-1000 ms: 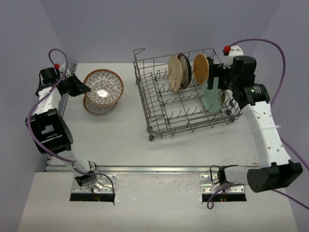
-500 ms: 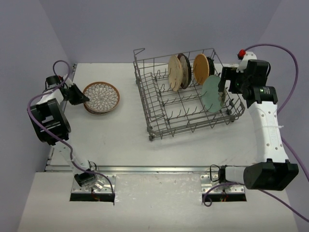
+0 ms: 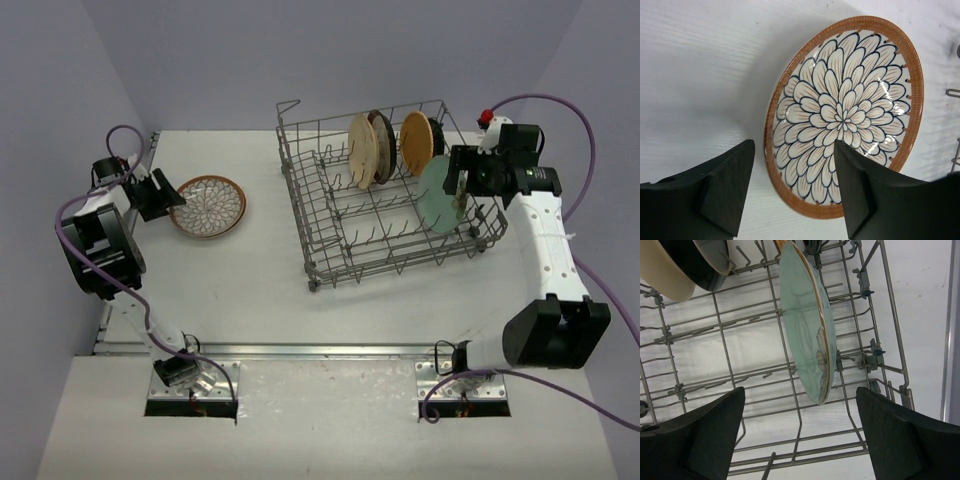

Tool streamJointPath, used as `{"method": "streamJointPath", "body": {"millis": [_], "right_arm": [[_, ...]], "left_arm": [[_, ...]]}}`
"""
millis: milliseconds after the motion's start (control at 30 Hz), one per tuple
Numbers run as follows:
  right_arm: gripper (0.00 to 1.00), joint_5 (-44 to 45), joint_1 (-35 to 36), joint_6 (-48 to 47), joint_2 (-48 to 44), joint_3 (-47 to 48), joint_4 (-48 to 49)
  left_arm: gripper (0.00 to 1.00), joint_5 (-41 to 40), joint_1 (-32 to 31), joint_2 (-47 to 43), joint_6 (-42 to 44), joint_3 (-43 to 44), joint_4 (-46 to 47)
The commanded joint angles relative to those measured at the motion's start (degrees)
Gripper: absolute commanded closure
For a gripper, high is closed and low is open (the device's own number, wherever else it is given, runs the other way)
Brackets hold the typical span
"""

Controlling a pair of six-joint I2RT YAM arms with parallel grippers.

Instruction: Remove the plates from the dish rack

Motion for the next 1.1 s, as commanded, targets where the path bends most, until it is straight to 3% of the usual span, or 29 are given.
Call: {"method": "streamJointPath", "body": {"millis": [0,333,700,800,1067], "right_arm": [[0.12,2.27,-0.1,-1.62,1.35,3.4,1.93],[0.15,8.19,1.36,-4.64,9.28,7.0,3.73],[0.17,-0.09,1.27,-8.75,19.97,12.01,4.02],[0.24,-1.19,1.27,-10.34,22.4,13.12,3.47],[0.48,-5.51,1.27,-10.71,22.94,12.43,1.74]], "left_arm": [[0.37,-1.01,-0.11,-8.13,4.97,-0.9,3.21],[0.24,-6.35,-3.27,-21.48,15.54,-4.92,3.05],[0.15,-3.14,-7.43,-34.49,18.64,-6.22,-0.32],[0.08,0.13,-8.07,-36.93,19.23,-5.74,-1.79],[0.08,1.91,-9.54,-39.85,17.67,-4.1,-3.12]]}}
